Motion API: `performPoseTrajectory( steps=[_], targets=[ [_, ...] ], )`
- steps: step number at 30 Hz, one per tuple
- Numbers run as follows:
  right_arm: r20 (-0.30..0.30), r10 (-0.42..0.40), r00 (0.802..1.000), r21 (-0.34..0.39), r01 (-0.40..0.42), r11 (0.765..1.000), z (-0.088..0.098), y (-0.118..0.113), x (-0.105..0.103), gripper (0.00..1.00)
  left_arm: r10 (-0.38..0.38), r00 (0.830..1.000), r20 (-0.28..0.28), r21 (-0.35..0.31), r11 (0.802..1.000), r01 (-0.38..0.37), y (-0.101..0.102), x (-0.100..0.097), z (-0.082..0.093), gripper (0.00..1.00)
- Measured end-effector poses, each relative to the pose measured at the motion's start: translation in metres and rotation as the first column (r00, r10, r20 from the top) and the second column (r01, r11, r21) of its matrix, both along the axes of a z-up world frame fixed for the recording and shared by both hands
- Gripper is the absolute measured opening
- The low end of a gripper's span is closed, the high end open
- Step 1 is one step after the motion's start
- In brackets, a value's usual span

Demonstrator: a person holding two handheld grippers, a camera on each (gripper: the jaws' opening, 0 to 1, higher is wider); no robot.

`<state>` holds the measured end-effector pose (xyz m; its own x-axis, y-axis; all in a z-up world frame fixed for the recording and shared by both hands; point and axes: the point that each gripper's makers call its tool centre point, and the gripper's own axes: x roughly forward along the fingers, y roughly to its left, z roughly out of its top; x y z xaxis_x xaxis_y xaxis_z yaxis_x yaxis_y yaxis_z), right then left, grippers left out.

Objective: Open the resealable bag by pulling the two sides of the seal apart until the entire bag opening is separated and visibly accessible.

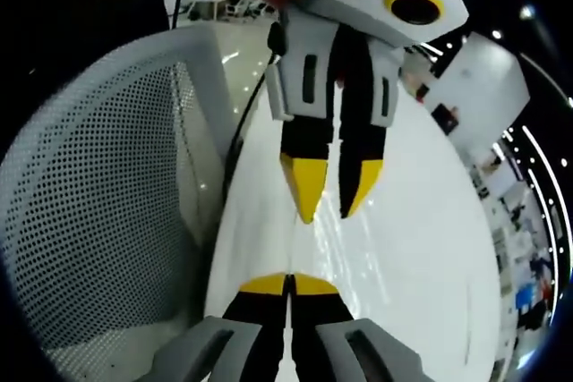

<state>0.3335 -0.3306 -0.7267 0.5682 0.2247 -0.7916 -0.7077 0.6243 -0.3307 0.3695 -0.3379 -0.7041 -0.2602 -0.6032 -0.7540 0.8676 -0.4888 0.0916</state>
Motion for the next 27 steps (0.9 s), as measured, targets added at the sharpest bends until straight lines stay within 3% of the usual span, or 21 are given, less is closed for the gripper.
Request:
performPoseTrajectory(
  steps=[6, 16, 22, 27],
  targets=[
    [0.002, 0.018, 1.000, -0.015, -0.018, 1.000, 0.000, 0.003, 0.000, 0.00, -0.022, 1.000, -0.005, 0.049, 0.999, 0.022, 0.001, -0.005, -0.009, 0.04],
    [0.014, 0.033, 0.999, -0.036, -0.033, 0.999, 0.002, 0.004, 0.001, 0.00, -0.072, 0.997, -0.015, 0.125, 0.989, 0.073, 0.007, -0.013, -0.024, 0.03],
    [0.016, 0.030, 0.999, -0.042, -0.029, 0.999, 0.004, 0.002, 0.000, 0.00, -0.076, 0.997, -0.012, 0.136, 0.988, 0.077, 0.007, -0.014, -0.028, 0.00],
    [0.020, 0.019, 1.000, -0.050, -0.018, 0.999, 0.004, -0.001, -0.001, 0.00, -0.056, 0.998, 0.026, 0.091, 0.994, 0.053, -0.001, -0.009, -0.021, 0.00]
  ],
)
